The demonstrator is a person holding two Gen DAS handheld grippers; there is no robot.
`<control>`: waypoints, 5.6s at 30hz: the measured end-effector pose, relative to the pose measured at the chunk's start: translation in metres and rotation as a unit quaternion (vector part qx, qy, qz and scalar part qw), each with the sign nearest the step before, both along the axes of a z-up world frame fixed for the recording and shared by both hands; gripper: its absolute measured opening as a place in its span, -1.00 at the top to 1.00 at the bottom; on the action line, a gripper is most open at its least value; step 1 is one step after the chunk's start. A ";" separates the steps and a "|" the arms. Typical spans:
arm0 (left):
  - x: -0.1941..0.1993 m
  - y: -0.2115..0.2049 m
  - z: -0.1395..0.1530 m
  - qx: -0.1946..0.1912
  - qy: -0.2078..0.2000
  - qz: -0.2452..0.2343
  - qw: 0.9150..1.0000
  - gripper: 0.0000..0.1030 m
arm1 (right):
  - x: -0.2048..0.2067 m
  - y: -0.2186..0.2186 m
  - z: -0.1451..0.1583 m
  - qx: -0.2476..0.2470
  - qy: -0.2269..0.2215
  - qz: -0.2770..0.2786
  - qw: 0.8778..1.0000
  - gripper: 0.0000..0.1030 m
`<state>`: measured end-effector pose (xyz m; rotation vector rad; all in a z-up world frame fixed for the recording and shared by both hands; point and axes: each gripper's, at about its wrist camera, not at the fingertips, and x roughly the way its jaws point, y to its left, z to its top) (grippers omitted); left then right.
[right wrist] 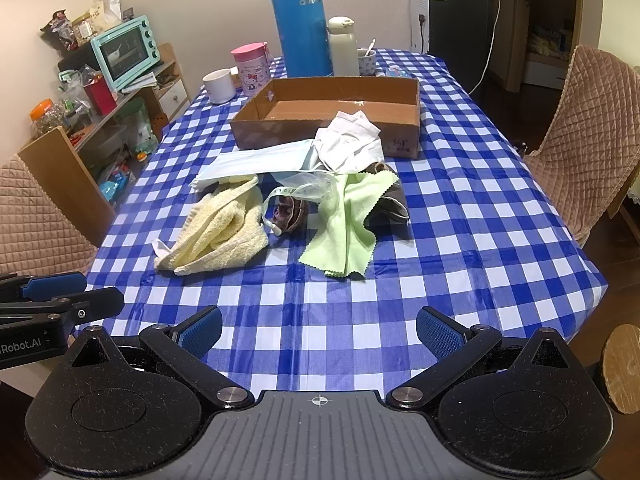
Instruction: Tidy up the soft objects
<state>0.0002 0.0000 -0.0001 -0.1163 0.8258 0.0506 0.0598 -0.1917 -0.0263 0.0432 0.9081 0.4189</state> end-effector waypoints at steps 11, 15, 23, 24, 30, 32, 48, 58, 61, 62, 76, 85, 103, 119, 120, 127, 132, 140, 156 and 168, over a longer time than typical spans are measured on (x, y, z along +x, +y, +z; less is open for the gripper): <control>0.000 0.000 0.000 0.000 0.000 0.000 1.000 -0.04 | 0.001 0.001 -0.001 0.000 0.000 0.000 1.000 -0.99; 0.000 0.000 0.000 0.000 0.001 0.000 1.000 -0.04 | 0.002 0.000 -0.001 0.000 0.000 0.000 1.000 -0.99; 0.000 0.000 0.000 0.000 0.001 0.001 1.000 -0.04 | 0.004 -0.001 -0.003 0.000 0.001 -0.001 1.000 -0.99; 0.000 0.000 0.000 0.000 0.001 0.001 1.000 -0.04 | 0.005 -0.002 -0.003 0.001 0.000 0.000 1.000 -0.99; -0.003 0.004 0.001 0.002 0.001 0.002 1.000 -0.04 | 0.010 -0.005 -0.005 0.001 0.001 0.000 1.000 -0.99; -0.003 0.008 0.000 0.003 0.002 0.004 1.000 -0.04 | 0.012 -0.006 -0.007 0.003 0.002 -0.001 1.000 -0.99; 0.033 0.013 -0.022 0.024 0.004 0.002 1.000 -0.04 | 0.041 -0.009 -0.026 0.033 -0.016 0.006 0.999 -0.99; 0.069 0.014 -0.036 0.041 0.011 0.004 0.999 -0.03 | 0.071 -0.017 -0.036 0.038 -0.031 0.007 0.999 -0.98; 0.079 0.015 -0.038 0.042 0.014 0.005 0.999 -0.03 | 0.081 -0.019 -0.038 0.042 -0.028 0.016 0.999 -0.84; 0.082 0.015 -0.038 0.043 0.015 0.005 0.999 -0.03 | 0.084 -0.020 -0.040 0.043 -0.026 0.017 0.999 -0.82; 0.151 0.008 -0.044 0.086 0.005 0.028 0.996 -0.01 | 0.149 -0.036 -0.046 0.044 -0.028 0.048 0.997 -0.74; 0.200 -0.005 -0.070 0.142 0.017 0.021 0.989 0.06 | 0.191 -0.048 -0.051 0.051 -0.029 0.078 0.995 -0.74; 0.256 -0.011 -0.107 0.205 0.025 -0.134 0.969 0.29 | 0.214 -0.047 -0.067 0.049 0.009 0.000 0.999 -0.74; 0.237 0.052 -0.042 0.130 -0.071 -0.073 0.986 0.95 | 0.220 -0.029 -0.064 0.042 -0.018 -0.011 0.999 -0.74; 0.235 0.060 -0.035 0.122 -0.079 -0.059 0.988 0.95 | 0.222 -0.027 -0.063 0.043 -0.021 -0.009 0.999 -0.74; 0.215 0.110 0.004 0.084 -0.121 0.029 0.989 0.96 | 0.247 -0.010 -0.060 0.048 -0.038 0.018 0.998 -0.62; 0.209 0.132 0.010 0.087 -0.120 0.067 0.987 0.96 | 0.276 0.005 -0.069 0.048 -0.037 0.044 0.997 -0.44; 0.206 0.162 0.005 0.085 -0.109 0.094 0.986 0.96 | 0.322 0.026 -0.095 0.042 -0.014 0.067 0.997 -0.33; 0.216 0.166 0.015 0.078 -0.126 0.068 0.987 0.96 | 0.314 0.019 -0.051 0.056 -0.070 0.111 0.990 0.85; 0.247 0.142 0.058 0.078 -0.173 -0.002 0.982 0.96 | 0.320 -0.006 0.040 0.096 -0.136 0.108 0.980 0.86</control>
